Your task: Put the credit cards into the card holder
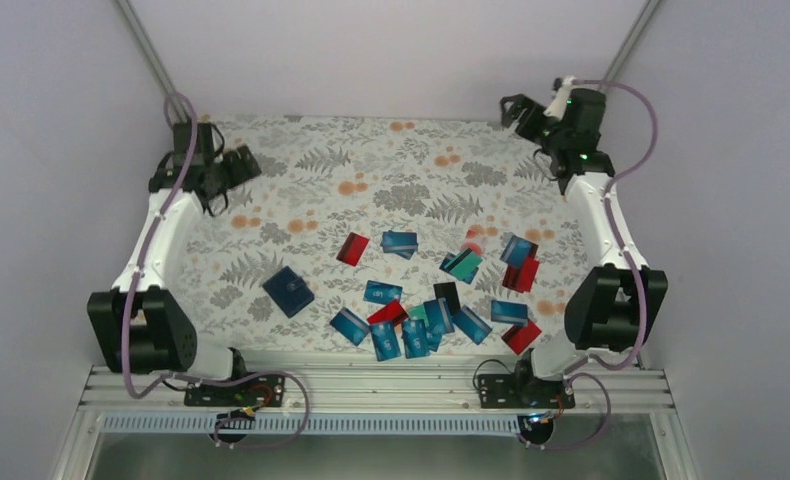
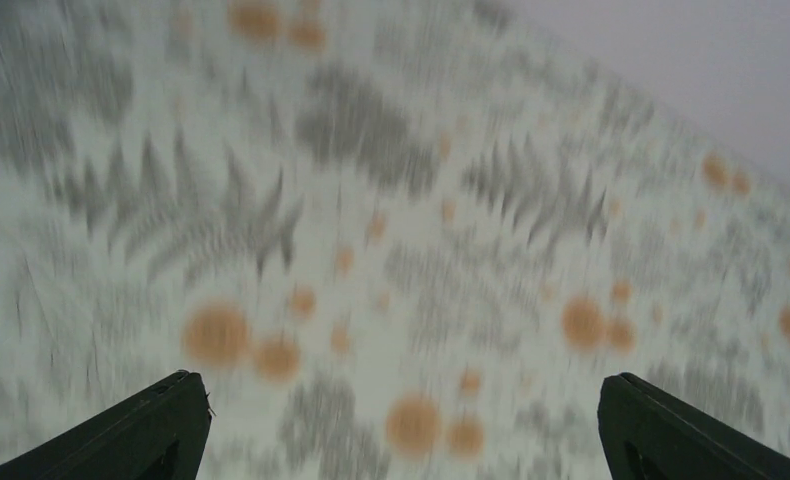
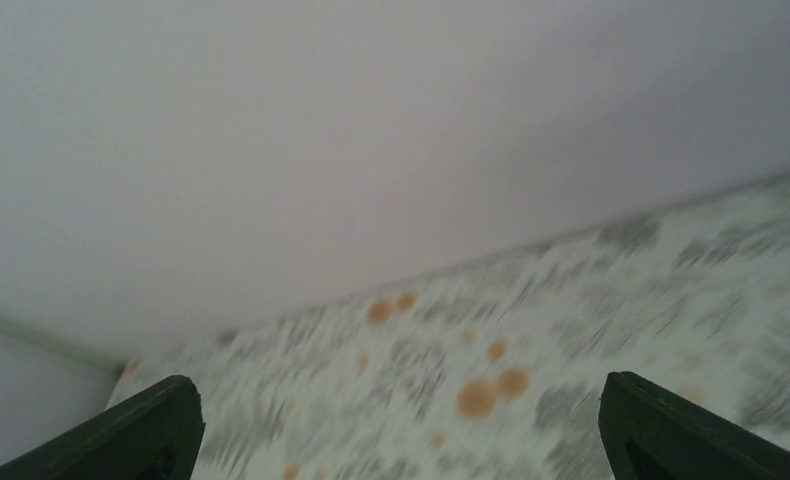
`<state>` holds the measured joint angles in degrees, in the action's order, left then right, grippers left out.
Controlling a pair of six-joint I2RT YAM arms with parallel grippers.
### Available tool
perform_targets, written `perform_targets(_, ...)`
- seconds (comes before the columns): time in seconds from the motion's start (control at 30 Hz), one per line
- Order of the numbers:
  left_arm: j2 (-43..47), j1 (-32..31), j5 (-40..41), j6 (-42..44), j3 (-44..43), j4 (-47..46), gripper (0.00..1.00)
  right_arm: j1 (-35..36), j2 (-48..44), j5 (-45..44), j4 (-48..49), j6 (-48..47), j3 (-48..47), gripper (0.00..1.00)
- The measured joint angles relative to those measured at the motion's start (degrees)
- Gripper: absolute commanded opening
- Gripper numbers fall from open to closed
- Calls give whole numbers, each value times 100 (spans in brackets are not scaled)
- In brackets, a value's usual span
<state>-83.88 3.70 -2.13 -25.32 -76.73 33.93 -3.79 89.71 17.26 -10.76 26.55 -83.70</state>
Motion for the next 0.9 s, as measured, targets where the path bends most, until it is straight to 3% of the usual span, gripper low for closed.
perform_targets(0.4, 1834, -24, -1558, -599, 2813, 1416, 78, 1947, 212, 1185, -1451, -398, 297, 95)
perform_targets(0.5, 1792, -24, -1803, -688, 3128, 1602, 65, 2103, 269, 1276, -1707, -461, 348, 95)
perform_targets(0.9, 1141, -35, -2317, -1029, 4142, 1285, 51, 2350, 837, 1303, -2269, -654, -90, 91)
